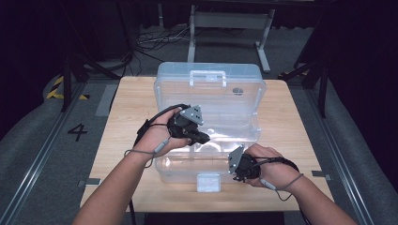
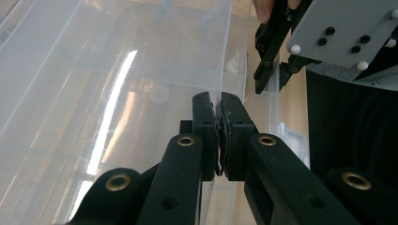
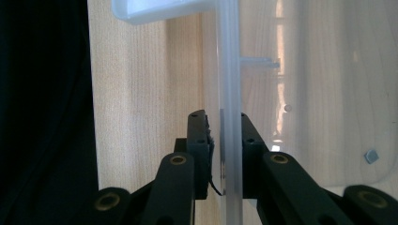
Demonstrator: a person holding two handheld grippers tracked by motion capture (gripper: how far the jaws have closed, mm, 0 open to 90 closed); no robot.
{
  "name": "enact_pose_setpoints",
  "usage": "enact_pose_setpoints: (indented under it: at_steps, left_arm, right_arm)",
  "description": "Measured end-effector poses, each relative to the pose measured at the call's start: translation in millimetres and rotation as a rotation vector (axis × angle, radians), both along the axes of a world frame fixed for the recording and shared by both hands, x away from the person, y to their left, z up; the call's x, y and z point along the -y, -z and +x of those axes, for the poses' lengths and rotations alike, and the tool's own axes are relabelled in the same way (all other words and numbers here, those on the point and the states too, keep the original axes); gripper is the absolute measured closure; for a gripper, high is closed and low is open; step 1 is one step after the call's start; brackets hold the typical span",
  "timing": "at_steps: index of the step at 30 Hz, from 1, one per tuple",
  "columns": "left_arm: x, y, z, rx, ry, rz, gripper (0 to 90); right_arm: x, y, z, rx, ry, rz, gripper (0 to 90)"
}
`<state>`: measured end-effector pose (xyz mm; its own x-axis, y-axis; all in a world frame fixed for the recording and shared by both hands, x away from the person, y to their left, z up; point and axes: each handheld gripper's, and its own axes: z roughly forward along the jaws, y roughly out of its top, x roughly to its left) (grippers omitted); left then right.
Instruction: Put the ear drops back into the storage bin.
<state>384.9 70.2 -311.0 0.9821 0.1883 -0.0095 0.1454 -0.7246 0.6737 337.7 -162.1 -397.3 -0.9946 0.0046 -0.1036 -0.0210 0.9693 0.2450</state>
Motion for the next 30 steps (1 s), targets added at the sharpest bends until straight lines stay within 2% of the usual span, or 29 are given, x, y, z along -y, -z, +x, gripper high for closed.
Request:
enact_pose_setpoints:
  at_steps: [17, 21, 26, 28, 30]
  left_arm:
    - [1.9, 1.6, -2.7, -0.018, 0.017, 0.024, 86.5]
    - [0.7, 4.4, -3.2, -0.03, 0.017, 0.005, 86.5]
    - [0.4, 5.8, -5.2, -0.026, 0.013, 0.002, 86.7]
    - [0.5, 6.0, -5.6, -0.028, 0.012, 0.002, 86.7]
    - [0.3, 6.1, -5.5, -0.027, 0.013, 0.001, 86.7]
  right_arm:
    - [-0.8, -0.2, -2.3, 0.011, 0.003, -0.006, 78.9]
    - [-0.6, 0.0, -2.6, 0.015, 0.004, -0.001, 78.7]
    - [-0.6, -2.2, -3.5, 0.022, 0.005, -0.003, 78.8]
    - [0.0, -5.5, -4.3, 0.028, 0.001, 0.007, 79.0]
    - [1.6, -11.1, -5.7, 0.031, 0.005, 0.039, 79.0]
